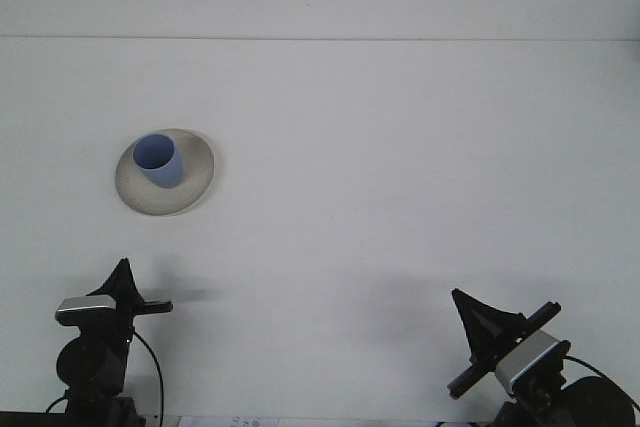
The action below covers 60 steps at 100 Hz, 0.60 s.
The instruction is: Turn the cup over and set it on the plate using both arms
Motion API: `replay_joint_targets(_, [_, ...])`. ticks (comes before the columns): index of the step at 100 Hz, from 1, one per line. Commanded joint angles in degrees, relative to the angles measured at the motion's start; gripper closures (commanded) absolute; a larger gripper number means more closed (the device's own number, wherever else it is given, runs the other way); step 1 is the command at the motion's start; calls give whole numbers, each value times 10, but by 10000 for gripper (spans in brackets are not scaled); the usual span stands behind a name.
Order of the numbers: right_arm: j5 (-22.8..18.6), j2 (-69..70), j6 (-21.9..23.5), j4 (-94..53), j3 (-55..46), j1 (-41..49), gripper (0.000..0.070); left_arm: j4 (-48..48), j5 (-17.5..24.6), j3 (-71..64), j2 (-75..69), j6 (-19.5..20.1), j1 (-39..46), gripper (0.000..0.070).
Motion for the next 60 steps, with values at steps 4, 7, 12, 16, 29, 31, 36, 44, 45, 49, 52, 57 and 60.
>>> replay_joint_targets(4, [0, 1, 2, 5, 2, 7, 694, 6, -2, -11, -1, -3, 1, 685])
replay_joint_targets(7, [0, 1, 2, 5, 2, 7, 694, 6, -2, -11, -1, -3, 1, 685])
replay_joint_targets(12, [0, 1, 2, 5, 2, 7, 694, 6, -2, -11, -1, -3, 1, 685])
replay_joint_targets(16, [0, 1, 2, 5, 2, 7, 694, 6, -2, -11, -1, -3, 1, 685])
replay_joint_targets(29, [0, 1, 2, 5, 2, 7, 694, 6, -2, -11, -1, -3, 1, 685])
replay_joint_targets(31, [0, 1, 2, 5, 2, 7, 694, 6, -2, -11, -1, -3, 1, 685])
replay_joint_targets(36, [0, 1, 2, 5, 2, 7, 694, 6, -2, -11, -1, -3, 1, 685])
replay_joint_targets(44, [0, 1, 2, 5, 2, 7, 694, 6, -2, -11, -1, -3, 1, 685])
replay_joint_targets(45, [0, 1, 2, 5, 2, 6, 694, 6, -2, -11, -1, -3, 1, 685])
replay_joint_targets(49, [0, 1, 0, 5, 2, 0, 694, 6, -2, -11, -1, -3, 1, 685])
replay_joint_targets(52, [0, 1, -15, 3, 2, -9, 694, 6, -2, -11, -1, -3, 1, 685])
replay_joint_targets(57, [0, 1, -29, 1, -2, -37, 694, 6, -2, -11, -1, -3, 1, 685])
replay_joint_targets(60, [0, 0, -30, 2, -9, -59, 694, 6, -2, -11, -1, -3, 1, 685])
